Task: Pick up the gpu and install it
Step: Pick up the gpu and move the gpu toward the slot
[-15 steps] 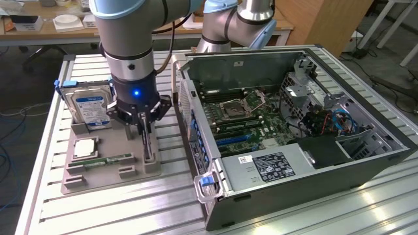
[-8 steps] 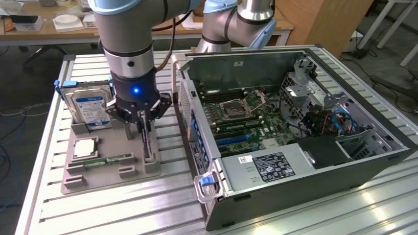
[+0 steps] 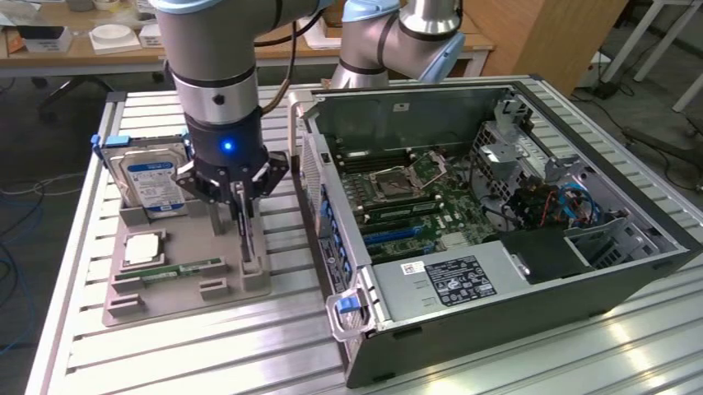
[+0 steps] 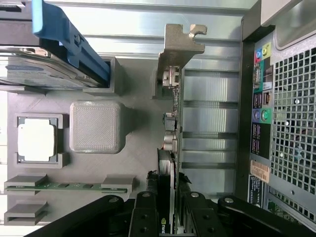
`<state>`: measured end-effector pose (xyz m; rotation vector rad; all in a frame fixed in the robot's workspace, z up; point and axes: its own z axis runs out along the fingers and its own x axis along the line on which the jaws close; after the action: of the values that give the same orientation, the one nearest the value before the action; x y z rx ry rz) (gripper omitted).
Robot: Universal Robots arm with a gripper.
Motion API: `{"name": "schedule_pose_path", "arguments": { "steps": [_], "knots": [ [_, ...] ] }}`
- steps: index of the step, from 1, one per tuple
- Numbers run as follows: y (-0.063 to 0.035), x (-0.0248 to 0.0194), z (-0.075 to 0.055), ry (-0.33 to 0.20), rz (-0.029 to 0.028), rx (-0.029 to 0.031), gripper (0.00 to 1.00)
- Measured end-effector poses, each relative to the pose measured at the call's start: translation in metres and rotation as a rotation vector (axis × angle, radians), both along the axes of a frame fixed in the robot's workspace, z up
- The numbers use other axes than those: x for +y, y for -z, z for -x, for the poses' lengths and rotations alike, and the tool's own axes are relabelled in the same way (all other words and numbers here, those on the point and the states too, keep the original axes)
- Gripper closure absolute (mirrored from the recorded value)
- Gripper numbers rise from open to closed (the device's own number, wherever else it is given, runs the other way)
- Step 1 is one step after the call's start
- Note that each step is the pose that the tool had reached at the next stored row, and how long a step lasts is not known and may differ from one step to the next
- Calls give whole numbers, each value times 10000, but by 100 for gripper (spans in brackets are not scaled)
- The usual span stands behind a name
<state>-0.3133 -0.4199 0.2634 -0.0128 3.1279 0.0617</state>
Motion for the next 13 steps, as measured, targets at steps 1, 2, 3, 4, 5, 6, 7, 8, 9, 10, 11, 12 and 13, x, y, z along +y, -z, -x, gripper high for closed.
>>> {"name": "schedule_pose_path", "arguments": {
  "steps": [1, 2, 3, 4, 5, 6, 7, 8, 9, 10, 11, 12, 13],
  "knots": [
    [-9, 0, 0, 0, 0, 0, 74],
    [-17, 0, 0, 0, 0, -1, 74],
    [-23, 0, 0, 0, 0, 0, 74],
    [-28, 0, 0, 0, -1, -1, 74],
    [-33, 0, 0, 0, -1, -1, 74],
    [-38, 0, 0, 0, 0, 0, 74],
    [-43, 0, 0, 0, -1, 0, 74],
    [-48, 0, 0, 0, -2, 0, 74],
    [-51, 0, 0, 0, -3, -1, 74],
    [-55, 0, 0, 0, -2, -1, 74],
    [-59, 0, 0, 0, -2, 0, 74],
    [-62, 0, 0, 0, -2, -1, 74],
    [-66, 0, 0, 0, -2, 0, 74]
  ]
}}
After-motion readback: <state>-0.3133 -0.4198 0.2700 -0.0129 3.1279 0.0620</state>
